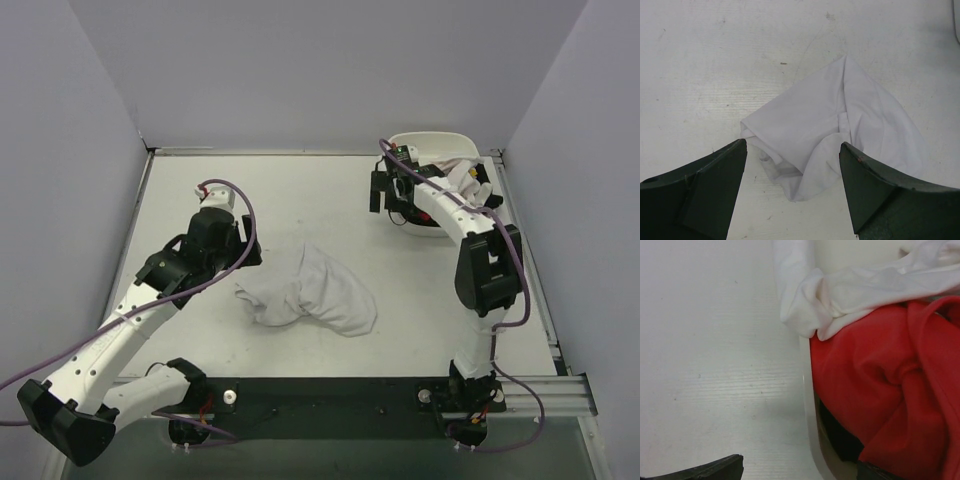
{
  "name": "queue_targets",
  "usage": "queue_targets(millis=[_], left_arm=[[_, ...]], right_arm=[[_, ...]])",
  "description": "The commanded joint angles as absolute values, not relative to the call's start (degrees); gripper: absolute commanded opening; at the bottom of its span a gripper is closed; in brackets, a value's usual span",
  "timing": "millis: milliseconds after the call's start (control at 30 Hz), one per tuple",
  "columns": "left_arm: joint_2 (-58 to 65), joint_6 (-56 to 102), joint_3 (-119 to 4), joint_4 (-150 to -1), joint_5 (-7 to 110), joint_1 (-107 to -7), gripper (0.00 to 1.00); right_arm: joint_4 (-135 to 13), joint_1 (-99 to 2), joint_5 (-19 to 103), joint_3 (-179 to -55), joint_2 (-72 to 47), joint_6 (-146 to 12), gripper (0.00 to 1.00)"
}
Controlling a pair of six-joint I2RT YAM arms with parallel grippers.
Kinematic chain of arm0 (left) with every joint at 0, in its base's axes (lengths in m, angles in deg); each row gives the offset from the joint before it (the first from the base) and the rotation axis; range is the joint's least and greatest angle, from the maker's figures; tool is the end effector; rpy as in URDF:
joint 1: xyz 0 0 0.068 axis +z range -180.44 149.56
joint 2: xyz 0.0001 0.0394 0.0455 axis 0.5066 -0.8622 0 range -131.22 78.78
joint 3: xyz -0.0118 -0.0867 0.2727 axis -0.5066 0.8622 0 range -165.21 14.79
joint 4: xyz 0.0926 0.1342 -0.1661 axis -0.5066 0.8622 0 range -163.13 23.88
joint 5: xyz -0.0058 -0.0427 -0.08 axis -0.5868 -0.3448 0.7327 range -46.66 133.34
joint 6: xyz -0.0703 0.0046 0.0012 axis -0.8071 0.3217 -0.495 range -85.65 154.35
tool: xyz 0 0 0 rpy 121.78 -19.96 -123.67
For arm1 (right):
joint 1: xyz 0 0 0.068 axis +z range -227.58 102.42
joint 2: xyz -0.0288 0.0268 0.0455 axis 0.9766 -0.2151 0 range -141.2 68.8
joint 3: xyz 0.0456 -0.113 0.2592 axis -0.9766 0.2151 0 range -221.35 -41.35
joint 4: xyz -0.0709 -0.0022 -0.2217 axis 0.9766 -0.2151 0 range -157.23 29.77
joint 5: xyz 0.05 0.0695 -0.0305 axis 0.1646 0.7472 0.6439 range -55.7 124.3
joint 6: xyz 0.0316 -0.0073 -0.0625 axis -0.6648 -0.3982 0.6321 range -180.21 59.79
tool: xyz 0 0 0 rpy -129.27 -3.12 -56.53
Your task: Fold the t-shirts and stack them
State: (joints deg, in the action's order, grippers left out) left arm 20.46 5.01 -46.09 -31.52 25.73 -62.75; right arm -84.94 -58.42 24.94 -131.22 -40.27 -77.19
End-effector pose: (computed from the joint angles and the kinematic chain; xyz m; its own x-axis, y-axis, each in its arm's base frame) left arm 0.1660 -0.0842 0.3384 -0.6165 -0.1628 -0.7704 0.0102 0.9767 -0.2145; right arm 0.4065 0.1313 0.2718 -0.6888 0.0656 -0.7220 -0.0125 0.9947 0.1024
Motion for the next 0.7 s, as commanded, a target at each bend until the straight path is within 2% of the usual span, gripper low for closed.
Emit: queue_targets(millis=[0, 167, 267, 300, 367, 400, 533, 600, 667], left_arm=[[20.07, 5.09, -47.87, -32.52, 25.06, -63.05, 0.84], [19.98, 5.26, -48.05, -32.08, 24.62, -63.05, 0.84], [19.98, 5.61, -48.57, -31.55, 24.09, -63.05, 0.84], [19.98, 5.61, -48.58, -31.38, 23.92, -62.96, 0.84], [20.07, 5.88, -48.66, -31.29, 23.57, -63.05, 0.84], [19.98, 5.88, -48.66, -31.29, 23.56, -63.05, 0.84], [19.72, 6.23, -48.84, -31.11, 23.39, -63.05, 0.84], [19.72, 6.40, -48.93, -30.94, 23.21, -63.05, 0.84], [19.72, 6.67, -49.02, -30.85, 23.12, -63.05, 0.84]], right_arm=[[-87.30, -59.21, 27.18, -137.15, -44.47, -74.81, 0.95], [-87.30, -60.00, 28.15, -139.87, -48.61, -74.45, 0.89], [-87.39, -60.44, 27.71, -141.72, -51.34, -73.84, 0.74], [-87.48, -60.96, 27.36, -142.42, -52.47, -73.84, 0.57], [-87.57, -61.49, 27.10, -142.78, -53.19, -74.01, 0.42], [-87.48, -61.84, 27.01, -143.04, -53.80, -74.19, 0.31], [-87.57, -63.16, 26.22, -143.74, -55.82, -73.93, 0.19], [-87.65, -63.78, 25.17, -143.92, -56.87, -74.45, 0.00], [-87.83, -64.57, 23.94, -143.92, -57.32, -74.54, 0.00]])
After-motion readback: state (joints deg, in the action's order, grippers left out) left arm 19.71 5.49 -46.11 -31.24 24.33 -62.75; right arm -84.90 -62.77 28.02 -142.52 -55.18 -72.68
